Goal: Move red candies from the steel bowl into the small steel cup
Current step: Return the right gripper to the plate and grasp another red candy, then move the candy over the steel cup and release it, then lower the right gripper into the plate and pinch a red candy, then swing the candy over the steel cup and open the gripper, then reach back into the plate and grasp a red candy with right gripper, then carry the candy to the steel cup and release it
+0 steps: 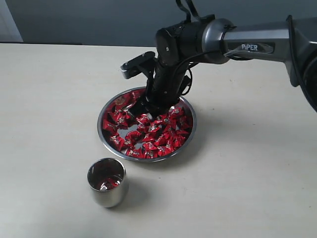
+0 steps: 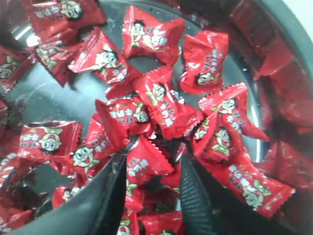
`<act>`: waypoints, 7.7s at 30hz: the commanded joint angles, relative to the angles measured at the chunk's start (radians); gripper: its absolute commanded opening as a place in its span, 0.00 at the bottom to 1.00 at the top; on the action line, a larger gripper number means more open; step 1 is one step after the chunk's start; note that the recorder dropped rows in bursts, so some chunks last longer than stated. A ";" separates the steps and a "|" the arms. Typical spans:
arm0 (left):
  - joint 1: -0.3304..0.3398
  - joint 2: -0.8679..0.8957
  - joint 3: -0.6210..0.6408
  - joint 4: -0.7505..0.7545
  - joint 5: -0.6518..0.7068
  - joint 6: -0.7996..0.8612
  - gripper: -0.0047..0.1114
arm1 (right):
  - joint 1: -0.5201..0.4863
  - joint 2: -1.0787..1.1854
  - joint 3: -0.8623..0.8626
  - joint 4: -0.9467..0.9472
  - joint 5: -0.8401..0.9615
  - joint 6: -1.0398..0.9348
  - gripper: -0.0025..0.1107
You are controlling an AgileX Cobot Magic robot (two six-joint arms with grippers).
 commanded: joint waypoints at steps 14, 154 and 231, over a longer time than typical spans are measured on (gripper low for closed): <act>0.004 -0.005 0.002 0.001 -0.006 -0.002 0.04 | -0.005 0.070 -0.004 0.069 0.010 -0.045 0.29; 0.004 -0.005 0.002 0.001 -0.006 -0.002 0.04 | 0.258 -0.191 -0.002 0.295 0.308 -0.309 0.17; 0.004 -0.005 0.002 0.001 -0.006 -0.002 0.04 | 0.138 -0.213 -0.004 0.357 0.277 -0.314 0.02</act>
